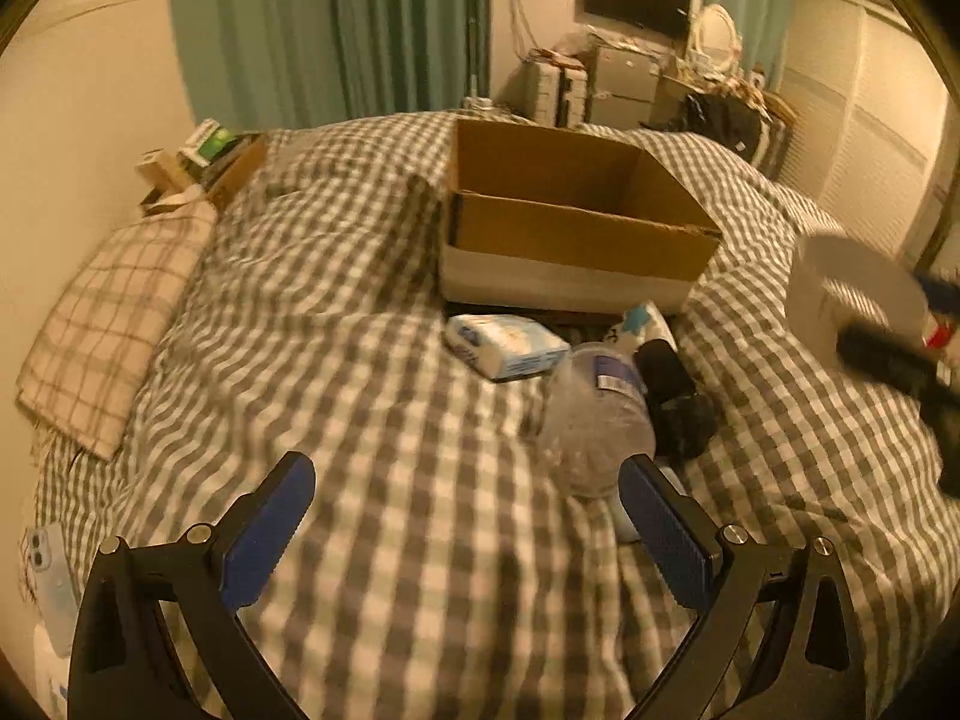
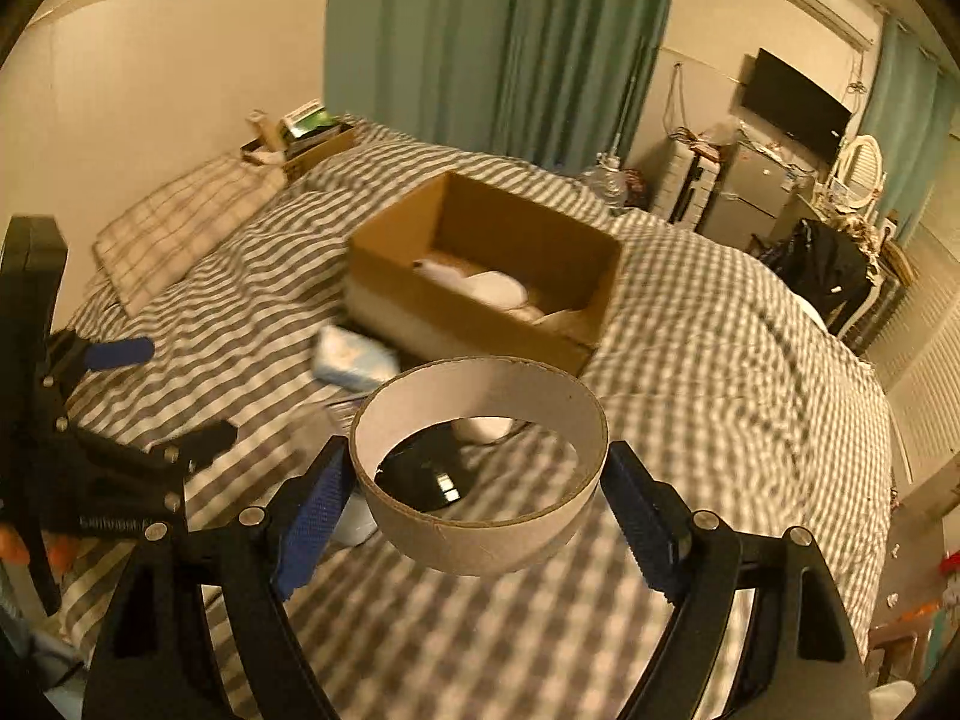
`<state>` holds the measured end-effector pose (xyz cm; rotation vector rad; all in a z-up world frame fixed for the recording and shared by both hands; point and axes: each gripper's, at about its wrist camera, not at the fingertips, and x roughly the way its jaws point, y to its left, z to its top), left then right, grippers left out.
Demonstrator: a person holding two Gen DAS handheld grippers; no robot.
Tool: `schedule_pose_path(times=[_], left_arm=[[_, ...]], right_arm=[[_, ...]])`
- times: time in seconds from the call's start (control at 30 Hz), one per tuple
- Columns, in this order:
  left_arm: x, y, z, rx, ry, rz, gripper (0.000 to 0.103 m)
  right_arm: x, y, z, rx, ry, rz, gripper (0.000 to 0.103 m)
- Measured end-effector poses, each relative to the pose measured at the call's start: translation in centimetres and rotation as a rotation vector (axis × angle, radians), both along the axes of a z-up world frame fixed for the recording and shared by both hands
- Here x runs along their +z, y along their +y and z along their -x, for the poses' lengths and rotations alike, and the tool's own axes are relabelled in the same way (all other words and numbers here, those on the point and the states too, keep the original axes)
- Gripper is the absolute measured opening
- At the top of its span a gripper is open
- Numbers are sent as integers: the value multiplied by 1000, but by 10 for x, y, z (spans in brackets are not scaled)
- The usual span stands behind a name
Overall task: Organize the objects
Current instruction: 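Grasp the clear plastic jar with the left tool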
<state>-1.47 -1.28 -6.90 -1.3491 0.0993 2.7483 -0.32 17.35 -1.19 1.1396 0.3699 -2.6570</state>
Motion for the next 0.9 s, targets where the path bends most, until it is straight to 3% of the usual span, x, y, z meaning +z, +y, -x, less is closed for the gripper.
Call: schedule_pose_path(times=[0.3,0.6,0.7,0.77,0.9], left_arm=[[-31,42,30,-86,-75,58,103],[-62,63,56,-114,-148,114,103],[-63,66,64,-139,-163,97,89],[-65,71,67,-171,-179,75,68],[-66,74,64,-183,-174,77,65]], right_arm=[[-19,24,39,-41,-1,-5,83],[-49,56,52,-69,-73,103,83],[-53,63,53,-77,-83,129,83],[-55,63,52,-77,-81,128,83],[-55,61,51,-79,-77,127,83]])
